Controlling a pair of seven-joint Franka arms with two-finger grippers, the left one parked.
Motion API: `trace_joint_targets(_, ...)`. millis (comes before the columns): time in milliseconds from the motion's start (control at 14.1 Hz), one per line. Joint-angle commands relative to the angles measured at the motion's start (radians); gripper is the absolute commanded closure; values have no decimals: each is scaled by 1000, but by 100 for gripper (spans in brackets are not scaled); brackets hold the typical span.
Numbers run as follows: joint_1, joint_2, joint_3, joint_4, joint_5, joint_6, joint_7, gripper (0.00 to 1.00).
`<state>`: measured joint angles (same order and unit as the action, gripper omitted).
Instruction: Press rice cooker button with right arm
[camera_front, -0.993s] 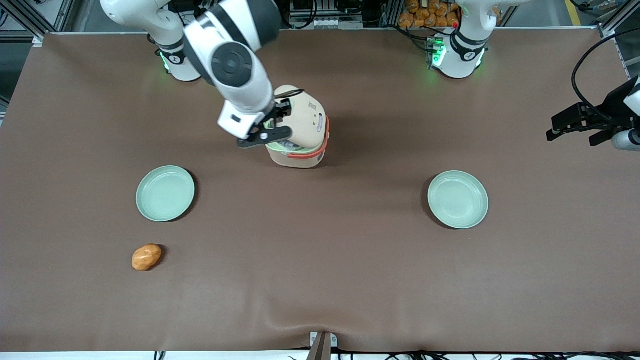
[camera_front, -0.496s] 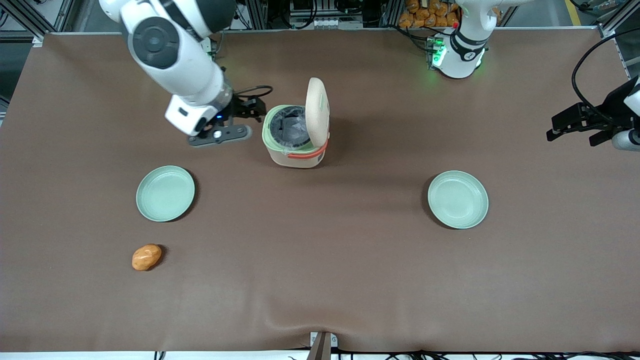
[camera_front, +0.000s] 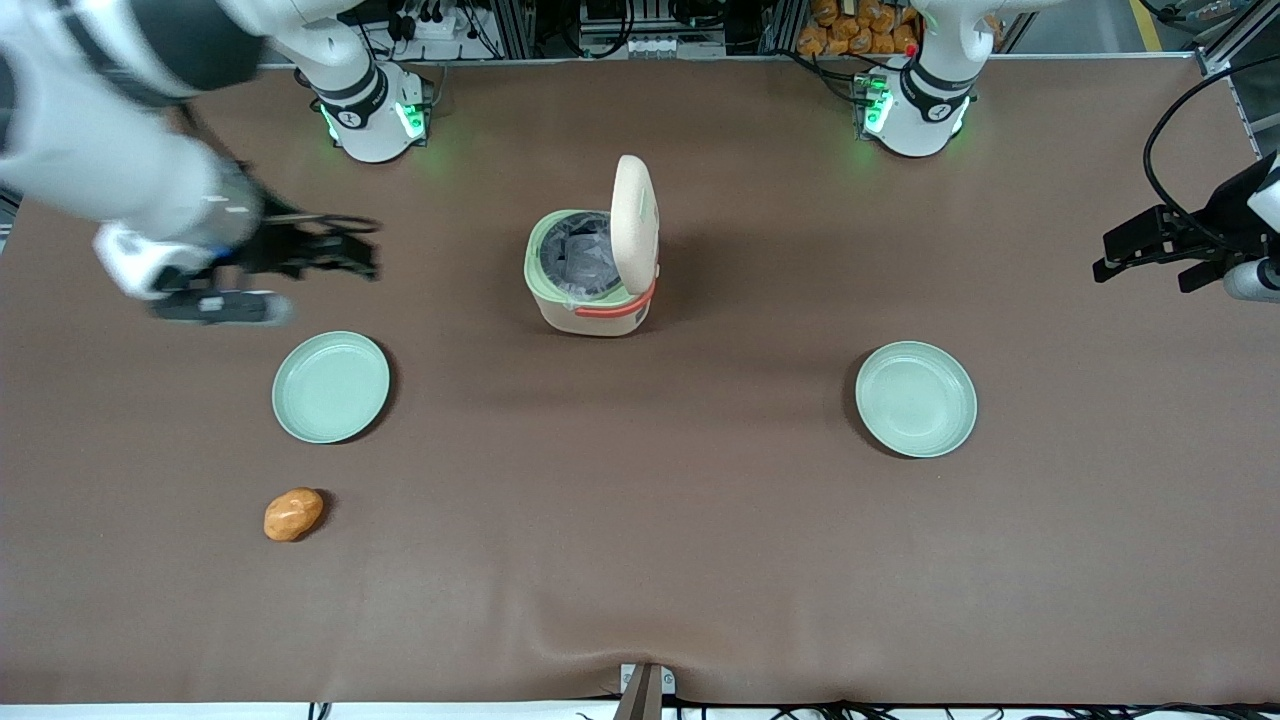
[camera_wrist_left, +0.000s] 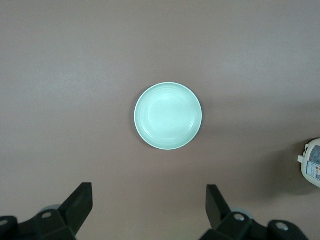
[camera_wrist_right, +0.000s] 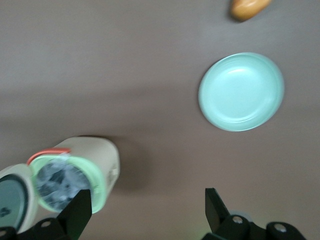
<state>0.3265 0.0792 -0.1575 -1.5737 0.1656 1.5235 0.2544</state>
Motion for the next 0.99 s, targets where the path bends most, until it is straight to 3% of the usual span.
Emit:
trace_joint_targets(0,-72,-30,21,4,-104,-19,-87,0)
trace_joint_targets(71,-84,-45,18,3,-141,-20,-92,0)
trace_joint_targets(426,-201,-62,-5,-5,-144,-36,-222,0)
trace_joint_targets(780,-199,-72,-20,-12,-155,-42,-257,0)
trace_joint_targets(922,-201,-72,-24,-11,-198,-42,-296,0)
